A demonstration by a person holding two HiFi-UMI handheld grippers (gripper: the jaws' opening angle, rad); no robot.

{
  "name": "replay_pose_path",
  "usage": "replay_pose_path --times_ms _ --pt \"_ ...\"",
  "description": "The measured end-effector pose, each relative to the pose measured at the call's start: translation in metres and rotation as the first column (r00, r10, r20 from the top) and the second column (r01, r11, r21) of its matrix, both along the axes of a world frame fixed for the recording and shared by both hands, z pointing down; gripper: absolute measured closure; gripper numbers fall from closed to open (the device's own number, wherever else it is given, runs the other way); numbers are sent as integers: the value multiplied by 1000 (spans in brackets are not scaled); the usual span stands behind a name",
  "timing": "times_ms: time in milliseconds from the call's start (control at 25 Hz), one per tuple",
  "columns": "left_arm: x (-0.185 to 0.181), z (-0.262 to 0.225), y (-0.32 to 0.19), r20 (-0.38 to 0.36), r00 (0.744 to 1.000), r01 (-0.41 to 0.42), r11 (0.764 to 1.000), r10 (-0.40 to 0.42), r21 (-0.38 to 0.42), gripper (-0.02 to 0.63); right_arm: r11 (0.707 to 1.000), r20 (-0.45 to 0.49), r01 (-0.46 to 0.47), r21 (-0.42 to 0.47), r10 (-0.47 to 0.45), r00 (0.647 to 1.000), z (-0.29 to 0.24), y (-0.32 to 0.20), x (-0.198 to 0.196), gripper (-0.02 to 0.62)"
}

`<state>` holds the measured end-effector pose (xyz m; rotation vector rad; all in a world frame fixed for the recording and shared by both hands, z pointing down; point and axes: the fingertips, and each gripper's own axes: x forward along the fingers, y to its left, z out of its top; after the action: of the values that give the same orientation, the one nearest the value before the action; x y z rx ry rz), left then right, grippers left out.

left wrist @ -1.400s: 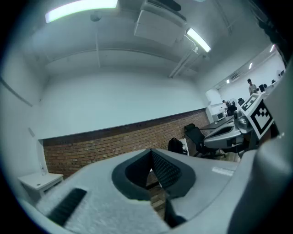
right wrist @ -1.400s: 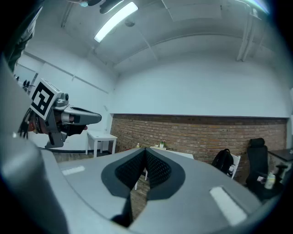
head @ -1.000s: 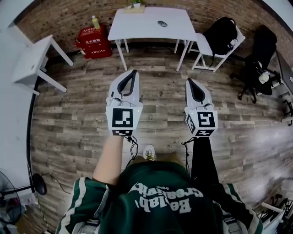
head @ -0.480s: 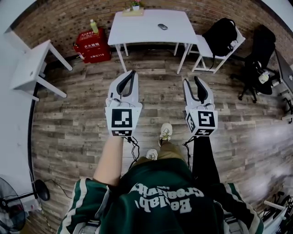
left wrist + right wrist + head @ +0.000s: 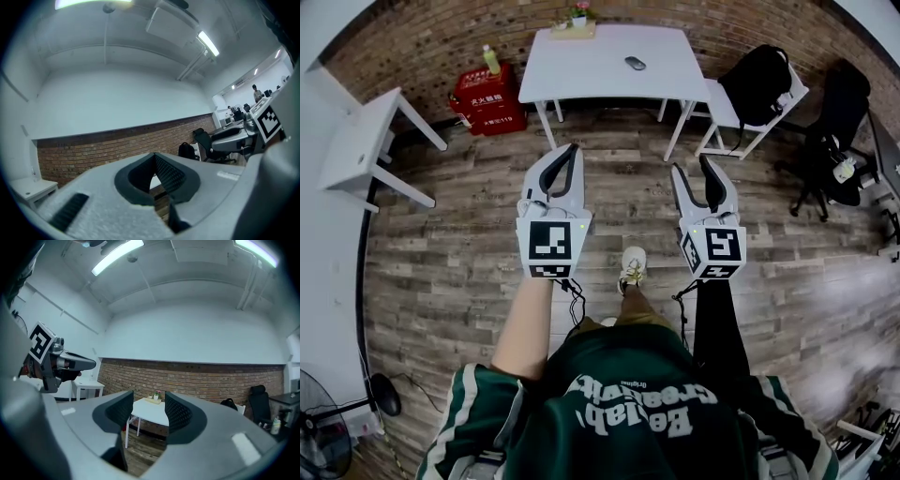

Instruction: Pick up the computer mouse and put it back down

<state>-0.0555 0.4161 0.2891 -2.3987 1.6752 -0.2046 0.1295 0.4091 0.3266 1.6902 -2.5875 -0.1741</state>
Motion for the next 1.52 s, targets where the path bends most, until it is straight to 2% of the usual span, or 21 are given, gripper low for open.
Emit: replay_pose_path --times_ms 520,760,920,1520 --pt "19 4 -117 -20 1000 19 1000 -19 -9 600 999 3 48 -2 -48 999 6 -121 14 357" --pt "37 0 -176 4 1000 5 1000 -5 6 600 997 0 75 -7 -75 997 7 -185 20 351" --pt "45 -2 -215 -5 1000 12 1000 -12 -4 600 996 9 93 -13 -93 996 6 -228 26 347" --pt "53 -11 -322 42 997 62 998 -63 31 600 989 18 150 10 -150 989 -3 -350 31 330"
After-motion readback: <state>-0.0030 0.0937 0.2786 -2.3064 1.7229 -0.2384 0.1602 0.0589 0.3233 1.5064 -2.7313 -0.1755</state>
